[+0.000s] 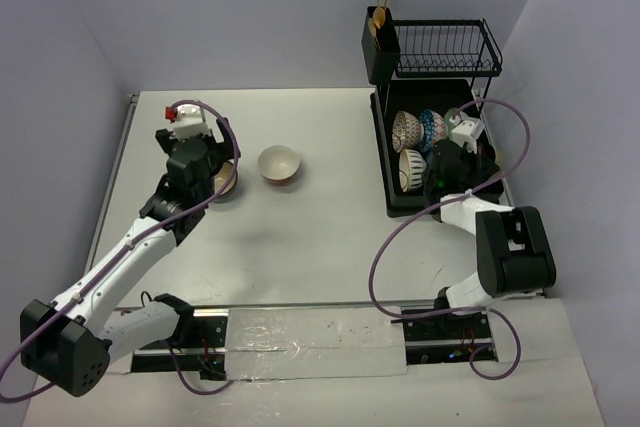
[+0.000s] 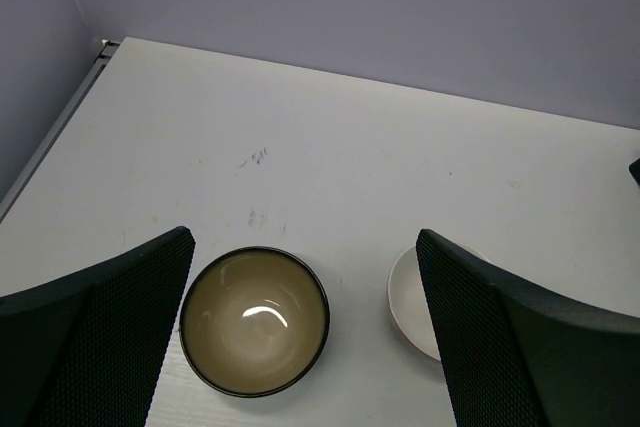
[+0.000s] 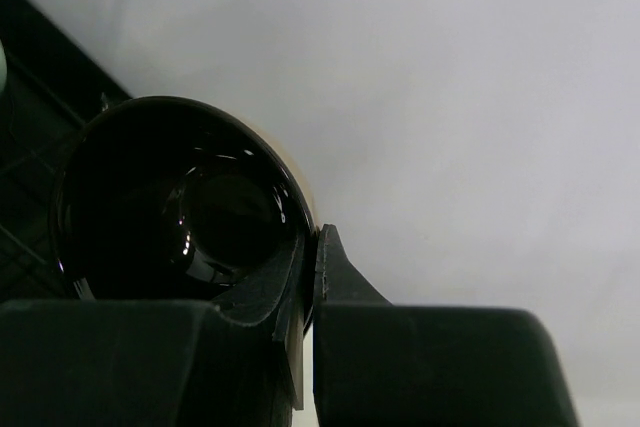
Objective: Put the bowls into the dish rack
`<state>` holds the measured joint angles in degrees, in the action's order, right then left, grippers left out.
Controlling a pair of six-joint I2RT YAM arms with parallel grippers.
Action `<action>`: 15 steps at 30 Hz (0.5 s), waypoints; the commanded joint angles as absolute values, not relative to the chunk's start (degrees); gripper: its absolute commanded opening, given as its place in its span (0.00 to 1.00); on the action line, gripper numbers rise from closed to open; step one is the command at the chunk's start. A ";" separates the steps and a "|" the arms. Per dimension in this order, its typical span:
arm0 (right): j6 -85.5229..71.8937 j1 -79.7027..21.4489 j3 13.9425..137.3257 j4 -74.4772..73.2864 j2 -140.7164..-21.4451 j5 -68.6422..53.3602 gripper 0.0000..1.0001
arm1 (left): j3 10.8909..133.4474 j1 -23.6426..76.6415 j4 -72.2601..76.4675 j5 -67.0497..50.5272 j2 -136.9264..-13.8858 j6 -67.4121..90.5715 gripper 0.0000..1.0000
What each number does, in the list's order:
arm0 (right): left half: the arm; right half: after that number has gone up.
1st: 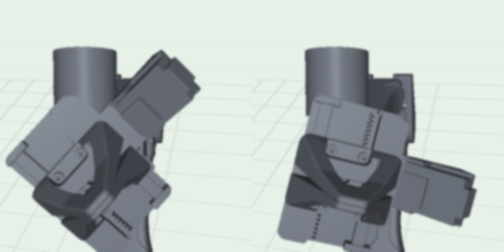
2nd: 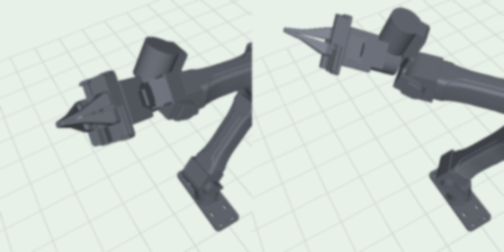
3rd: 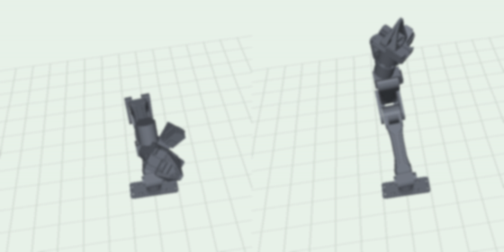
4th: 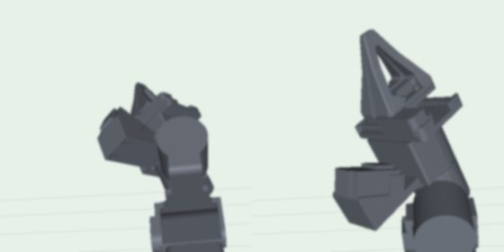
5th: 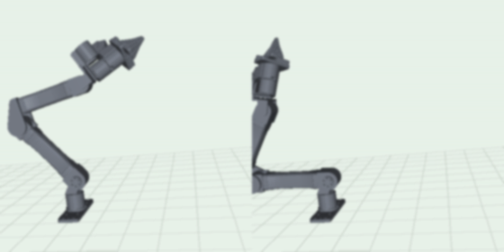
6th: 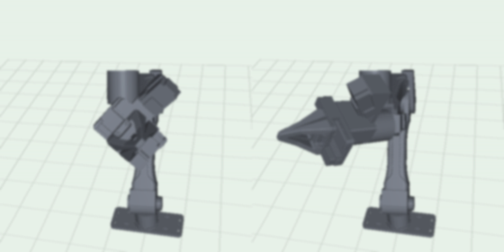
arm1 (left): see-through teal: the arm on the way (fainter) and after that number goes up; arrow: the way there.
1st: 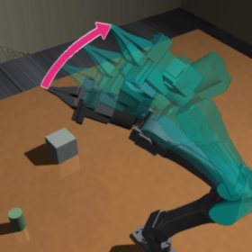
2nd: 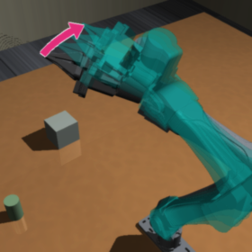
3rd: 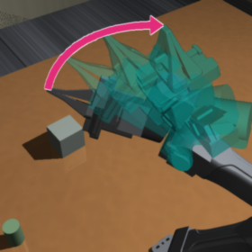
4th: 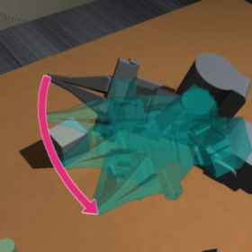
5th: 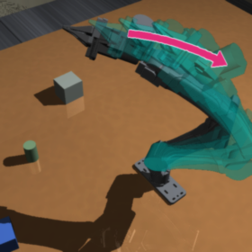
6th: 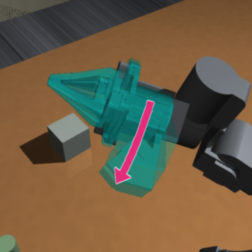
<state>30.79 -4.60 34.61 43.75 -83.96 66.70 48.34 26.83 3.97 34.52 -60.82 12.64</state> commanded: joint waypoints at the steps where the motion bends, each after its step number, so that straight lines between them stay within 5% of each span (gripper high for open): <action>1: 30.76 -4.22 34.81 49.83 -85.69 69.61 0.00 | 47.90 26.98 6.24 34.81 -59.06 11.43 0.99; 15: 36.46 -6.50 33.05 57.82 -89.91 71.37 0.00 | 47.55 26.98 6.33 35.24 -57.48 10.99 0.99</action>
